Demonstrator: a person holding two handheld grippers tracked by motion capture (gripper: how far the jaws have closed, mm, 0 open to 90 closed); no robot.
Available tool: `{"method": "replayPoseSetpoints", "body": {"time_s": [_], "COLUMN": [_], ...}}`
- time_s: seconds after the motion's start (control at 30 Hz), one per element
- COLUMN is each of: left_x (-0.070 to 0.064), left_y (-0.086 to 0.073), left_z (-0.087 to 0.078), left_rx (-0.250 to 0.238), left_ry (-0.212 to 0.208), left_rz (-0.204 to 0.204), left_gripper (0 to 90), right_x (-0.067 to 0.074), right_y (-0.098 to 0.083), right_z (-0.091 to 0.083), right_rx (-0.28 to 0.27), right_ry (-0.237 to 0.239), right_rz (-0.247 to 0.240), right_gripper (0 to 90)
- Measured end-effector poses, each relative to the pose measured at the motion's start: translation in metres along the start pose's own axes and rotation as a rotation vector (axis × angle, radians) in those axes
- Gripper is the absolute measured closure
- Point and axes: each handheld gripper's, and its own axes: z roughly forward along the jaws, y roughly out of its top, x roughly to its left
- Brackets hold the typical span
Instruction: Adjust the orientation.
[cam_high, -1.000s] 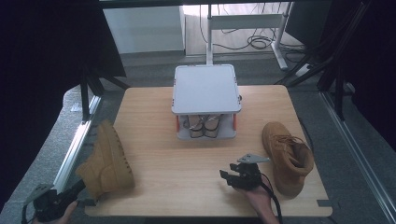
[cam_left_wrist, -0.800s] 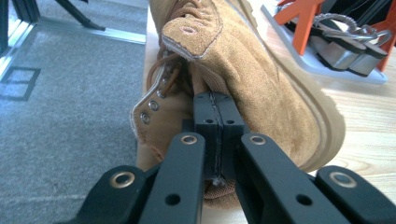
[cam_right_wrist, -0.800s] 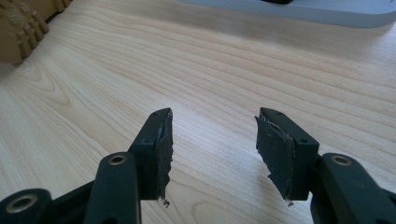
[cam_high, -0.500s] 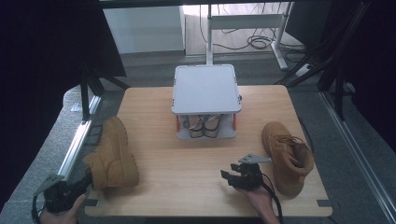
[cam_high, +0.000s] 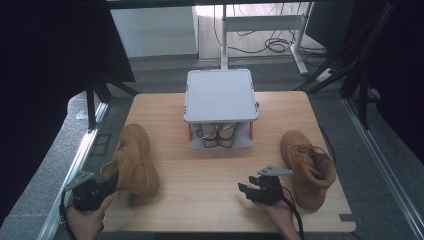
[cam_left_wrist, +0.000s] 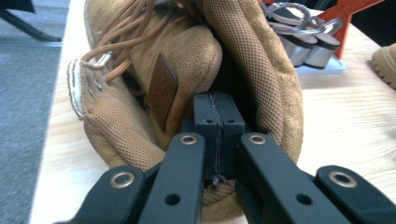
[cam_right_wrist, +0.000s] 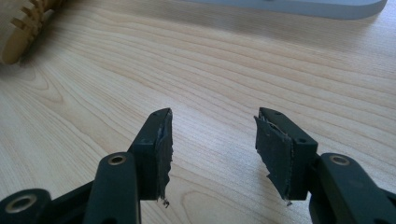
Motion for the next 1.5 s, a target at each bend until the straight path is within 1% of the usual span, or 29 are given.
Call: {"method": "replayPoseSetpoints", "body": {"time_s": [0.1,0.17,0.27,0.3,0.33,0.4,0.47,0.53,0.6,0.63,0.7,0.8,0.83,0.97,1.1,1.17,1.27,1.37,1.5], "left_x": [-0.008,-0.016,-0.032,-0.037,-0.042,-0.05,-0.053,-0.052,-0.051,-0.052,-0.057,-0.069,-0.074,-0.087,-0.1,-0.104,-0.108,-0.106,-0.106], "left_y": [0.008,0.014,0.025,0.028,0.033,0.038,0.039,0.038,0.037,0.038,0.038,0.035,0.034,0.029,0.02,0.013,0.006,-0.002,-0.009], "left_z": [0.009,0.018,0.036,0.042,0.047,0.053,0.055,0.053,0.047,0.043,0.036,0.031,0.03,0.031,0.043,0.054,0.067,0.078,0.087], "left_rx": [0.011,0.02,0.04,0.037,0.052,0.071,0.078,0.073,0.047,0.033,0.017,0.01,0.004,0.002,0.026,0.059,0.085,0.103,0.116], "left_ry": [-0.014,-0.029,-0.044,-0.043,-0.032,-0.029,-0.028,-0.021,-0.038,-0.036,-0.048,-0.069,-0.083,-0.108,-0.121,-0.133,-0.156,-0.151,-0.115], "left_rz": [0.021,0.04,0.088,0.104,0.12,0.137,0.143,0.131,0.114,0.117,0.128,0.16,0.166,0.182,0.199,0.2,0.192,0.167,0.169], "left_gripper": [89.7,89.8,89.8,89.8,89.7,89.6,89.6,89.6,89.7,89.6,89.6,89.4,89.4,89.5,89.5,89.6,89.6,89.6,89.6], "right_x": [0.0,0.0,-0.001,-0.002,-0.002,-0.002,-0.002,-0.003,-0.005,-0.005,-0.006,-0.006,-0.006,-0.006,-0.007,-0.007,-0.006,-0.007,-0.007], "right_y": [0.0,-0.001,-0.001,-0.001,-0.001,-0.001,-0.001,-0.002,-0.001,-0.001,-0.001,0.0,0.0,0.0,0.0,0.0,-0.001,0.0,-0.001], "right_z": [0.0,0.0,0.0,0.001,0.0,0.0,-0.001,-0.001,-0.001,-0.002,-0.002,-0.003,-0.003,-0.003,-0.003,-0.003,-0.003,-0.003,-0.002], "right_rx": [0.003,0.004,0.005,0.005,0.005,0.003,0.003,-0.002,-0.001,-0.002,-0.006,-0.015,-0.017,-0.012,-0.012,-0.009,-0.008,-0.009,-0.002], "right_ry": [-0.002,0.0,0.004,0.016,0.022,0.024,0.023,0.024,0.022,0.022,0.023,0.034,0.034,0.034,0.04,0.043,0.043,0.04,0.041], "right_rz": [-0.003,-0.001,0.006,0.012,0.014,0.015,0.009,0.019,0.022,0.024,0.026,0.037,0.036,0.037,0.036,0.034,0.033,0.039,0.043], "right_gripper": [46.0,46.0,46.2,46.2,46.2,46.3,46.3,46.3,46.2,46.3,46.2,46.2,46.3,46.2,46.1,46.1,45.9,45.4,45.0]}}
